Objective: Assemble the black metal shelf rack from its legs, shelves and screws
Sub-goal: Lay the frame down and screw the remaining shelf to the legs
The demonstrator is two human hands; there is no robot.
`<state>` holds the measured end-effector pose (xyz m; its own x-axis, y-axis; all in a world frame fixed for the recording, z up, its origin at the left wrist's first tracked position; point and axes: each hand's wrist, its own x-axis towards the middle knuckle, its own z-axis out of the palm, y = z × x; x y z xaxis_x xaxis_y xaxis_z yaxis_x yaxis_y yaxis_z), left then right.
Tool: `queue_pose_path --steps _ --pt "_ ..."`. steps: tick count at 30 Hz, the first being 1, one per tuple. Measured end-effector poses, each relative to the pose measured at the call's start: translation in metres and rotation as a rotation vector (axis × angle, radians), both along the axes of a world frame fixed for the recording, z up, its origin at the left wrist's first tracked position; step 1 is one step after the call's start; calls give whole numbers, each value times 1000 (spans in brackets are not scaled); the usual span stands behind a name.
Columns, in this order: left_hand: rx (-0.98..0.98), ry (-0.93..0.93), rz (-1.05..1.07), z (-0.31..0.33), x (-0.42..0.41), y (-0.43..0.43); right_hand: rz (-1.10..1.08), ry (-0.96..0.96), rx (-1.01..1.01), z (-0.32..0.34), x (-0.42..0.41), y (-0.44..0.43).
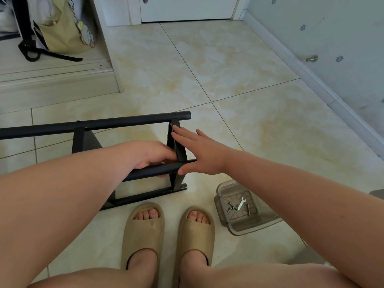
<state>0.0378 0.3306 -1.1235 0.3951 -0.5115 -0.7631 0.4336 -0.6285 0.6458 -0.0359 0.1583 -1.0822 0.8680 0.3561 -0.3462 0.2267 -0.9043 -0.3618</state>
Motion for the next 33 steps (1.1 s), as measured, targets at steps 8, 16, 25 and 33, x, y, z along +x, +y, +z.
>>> queue_pose_path --steps 8,16,25,33 --pt "-90 56 59 0 1 2 -2 -4 2 -1 0 0" --pt "3 32 13 1 -1 0 -2 -4 -1 -1 0 0" --pt "-78 93 55 2 1 2 -1 -6 -3 0 -1 0" --pt "8 80 24 0 0 1 1 -4 -3 1 -1 0"
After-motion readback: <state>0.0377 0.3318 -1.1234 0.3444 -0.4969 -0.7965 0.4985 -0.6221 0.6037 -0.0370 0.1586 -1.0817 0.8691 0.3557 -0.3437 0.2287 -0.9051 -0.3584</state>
